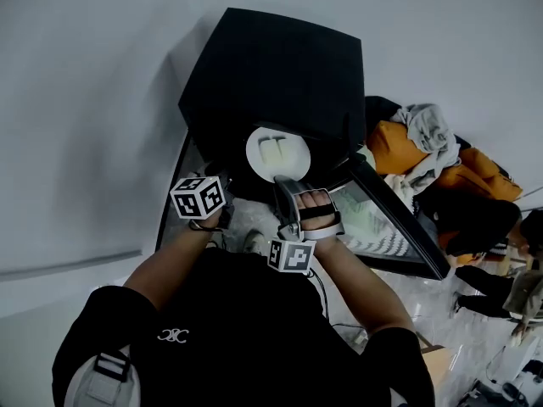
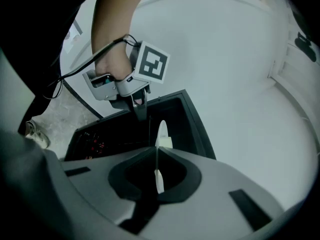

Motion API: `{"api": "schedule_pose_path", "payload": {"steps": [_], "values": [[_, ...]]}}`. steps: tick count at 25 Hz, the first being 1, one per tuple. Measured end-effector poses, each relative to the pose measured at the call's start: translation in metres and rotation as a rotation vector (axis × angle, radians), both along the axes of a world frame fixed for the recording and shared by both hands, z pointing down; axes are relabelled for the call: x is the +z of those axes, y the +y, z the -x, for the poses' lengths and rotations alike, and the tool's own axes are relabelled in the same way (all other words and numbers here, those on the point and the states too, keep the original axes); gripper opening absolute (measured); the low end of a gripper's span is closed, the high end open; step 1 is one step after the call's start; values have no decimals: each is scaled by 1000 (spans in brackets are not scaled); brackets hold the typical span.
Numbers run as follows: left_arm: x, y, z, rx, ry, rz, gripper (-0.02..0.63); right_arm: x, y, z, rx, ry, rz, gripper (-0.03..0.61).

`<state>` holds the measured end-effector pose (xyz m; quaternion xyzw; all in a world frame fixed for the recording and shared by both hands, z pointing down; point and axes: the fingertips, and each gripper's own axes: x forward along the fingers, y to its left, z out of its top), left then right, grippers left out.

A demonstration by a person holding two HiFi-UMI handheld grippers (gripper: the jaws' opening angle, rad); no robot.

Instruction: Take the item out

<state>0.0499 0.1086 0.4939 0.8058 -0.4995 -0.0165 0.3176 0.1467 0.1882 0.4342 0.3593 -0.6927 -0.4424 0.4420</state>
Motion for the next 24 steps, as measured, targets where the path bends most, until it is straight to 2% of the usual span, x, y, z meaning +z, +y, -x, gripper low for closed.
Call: {"api": "schedule_pose_path", "payload": {"steps": [3, 7, 17, 24], "values": [[-20, 10, -10, 105, -141, -115, 7, 1, 0, 2, 21, -1, 7, 20], [-34, 20, -23, 178, -221, -194, 8, 4, -1, 2, 38, 9, 8, 20], [-39, 22, -13, 196, -241, -201, 8, 2, -11, 11, 69, 20, 5, 20], [-44, 19, -4, 172, -156, -165, 7, 2, -19, 14, 88, 23, 18, 20]]}}
